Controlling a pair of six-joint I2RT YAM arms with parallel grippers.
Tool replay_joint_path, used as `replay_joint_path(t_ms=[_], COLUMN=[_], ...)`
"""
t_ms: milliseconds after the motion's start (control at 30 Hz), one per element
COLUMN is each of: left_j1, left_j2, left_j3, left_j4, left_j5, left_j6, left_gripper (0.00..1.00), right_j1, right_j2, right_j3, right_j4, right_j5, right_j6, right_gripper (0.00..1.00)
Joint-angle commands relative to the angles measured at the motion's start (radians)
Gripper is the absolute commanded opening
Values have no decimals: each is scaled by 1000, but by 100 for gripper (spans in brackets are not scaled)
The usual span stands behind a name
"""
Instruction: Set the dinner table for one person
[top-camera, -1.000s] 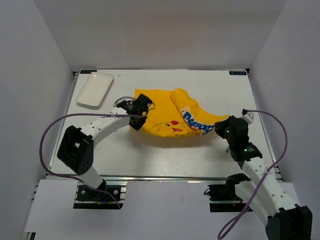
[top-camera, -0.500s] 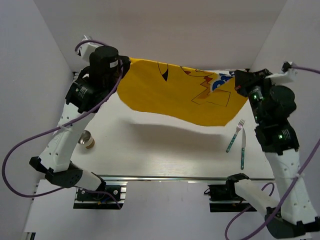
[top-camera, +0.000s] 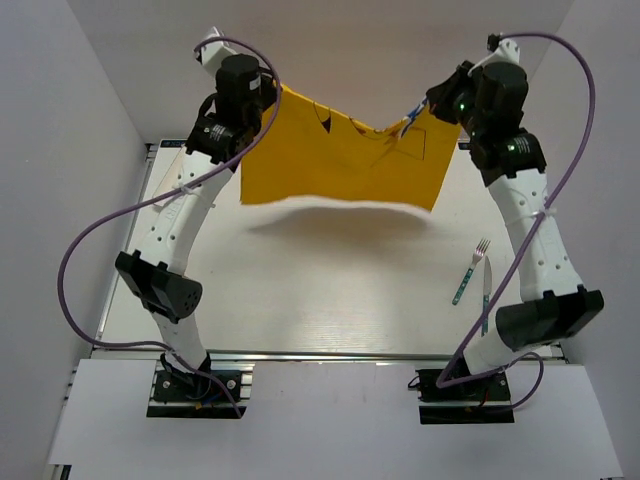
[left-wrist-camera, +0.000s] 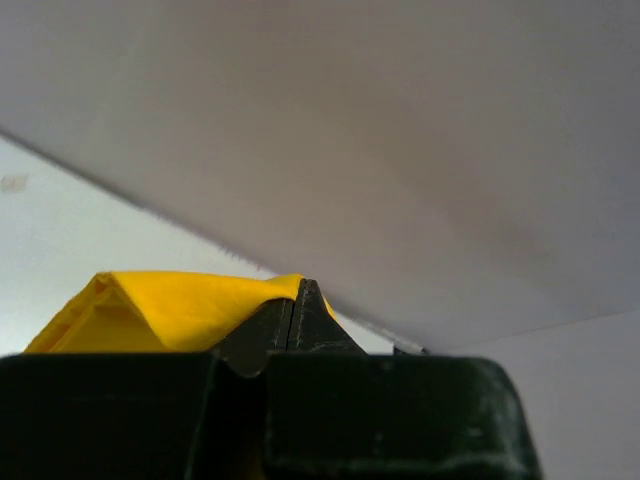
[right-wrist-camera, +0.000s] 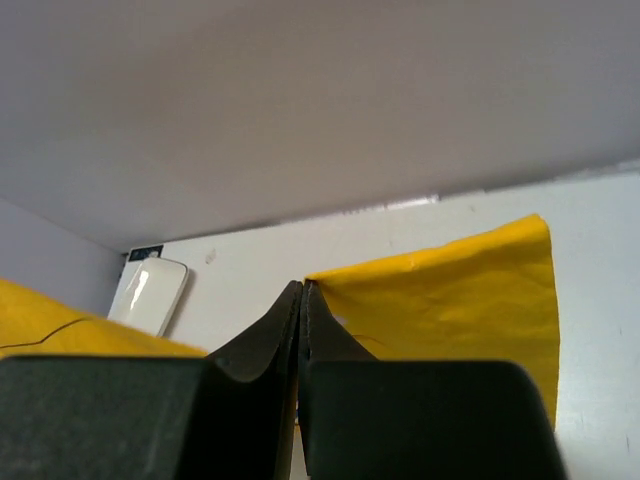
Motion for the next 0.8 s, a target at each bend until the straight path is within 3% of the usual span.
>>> replay_joint_path(t_ms=[0,133,233,267,300,467,500,533,567,600,667,733,767], left_j1=[50,73,73,73,73,51,51,51,51,51,42,42,42], left_j2=[-3,-61,-182,-218,-256,-471,-497,-517,-540,-595,-655,-724,-740], left_j3=[106,-21,-293,-379,-546,-1014,-1076,-1198,-1249,-1330,-1391,-1434,-1432], left_j4=[194,314,446,481,538,664,661,663,655,602,531,494,433], left_j5=[129,172,191,201,204,235,258,276,289,286,278,267,260], left_j6=[103,144,132,115,88,-66,-90,-128,-150,-184,-199,-199,-198], left_gripper=[0,0,0,0,0,3,8,23,31,45,65,79,98], right_j1=[-28,-45,-57,-66,-65,-74,-74,-77,-76,-77,-77,-77,-77], right_j2=[63,116,10,-27,-62,-323,-361,-453,-507,-608,-699,-771,-776], right_j3=[207,278,73,-96,-183,-649,-811,-893,-973,-1121,-1225,-1286,-1287], right_j4=[31,-13,51,130,176,342,364,399,415,451,458,420,398], right_j5=[-79,-107,-98,-96,-102,-139,-148,-152,-150,-142,-123,-97,-95], right_j6=[-82,-112,-114,-103,-91,-7,16,41,85,99,128,118,109], right_gripper=[0,0,0,0,0,0,6,31,46,65,85,89,89])
